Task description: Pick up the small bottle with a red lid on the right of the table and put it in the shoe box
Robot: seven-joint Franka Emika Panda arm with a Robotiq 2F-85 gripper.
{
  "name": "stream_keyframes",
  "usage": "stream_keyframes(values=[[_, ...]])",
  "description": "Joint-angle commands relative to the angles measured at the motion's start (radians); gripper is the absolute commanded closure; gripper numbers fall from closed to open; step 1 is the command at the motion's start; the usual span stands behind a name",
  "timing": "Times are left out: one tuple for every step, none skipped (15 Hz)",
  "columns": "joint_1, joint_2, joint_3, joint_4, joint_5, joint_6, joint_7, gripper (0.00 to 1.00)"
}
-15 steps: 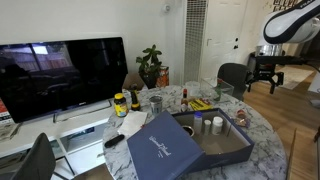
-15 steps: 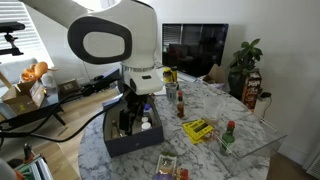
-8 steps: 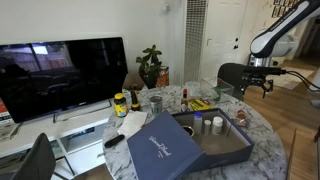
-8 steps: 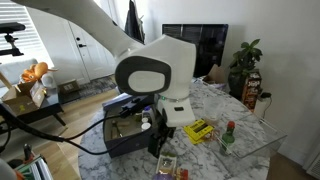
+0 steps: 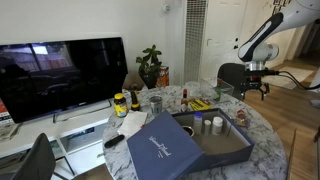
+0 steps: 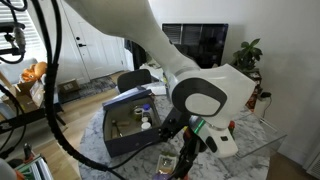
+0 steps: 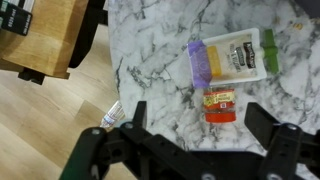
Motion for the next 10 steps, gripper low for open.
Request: stream_keyframes(values=[[0.025, 0.011, -0.026, 0.011, 0.012, -0.008, -0.012, 0.0], [0.026, 0.013, -0.026, 0.013, 0.012, -0.01, -0.012, 0.0], [0.001, 0.043, -0.013, 0.036, 0.054, 0.01, -0.076, 0.0], [-0.024, 0.07, -0.001, 0.059, 0.105, 0.011, -0.132, 0.0], [-0.046, 0.113, 0.007, 0.092, 0.142, 0.016, -0.198, 0.0], [-0.062, 0.146, 0.011, 0.12, 0.175, 0.01, -0.244, 0.0], [-0.088, 0.184, 0.02, 0.156, 0.215, -0.019, -0.302, 0.0], [-0.111, 0.217, 0.027, 0.19, 0.239, -0.049, -0.349, 0.0], [-0.138, 0.254, 0.038, 0.229, 0.262, -0.098, -0.4, 0.0], [-0.159, 0.293, 0.044, 0.269, 0.268, -0.143, -0.438, 0.0]])
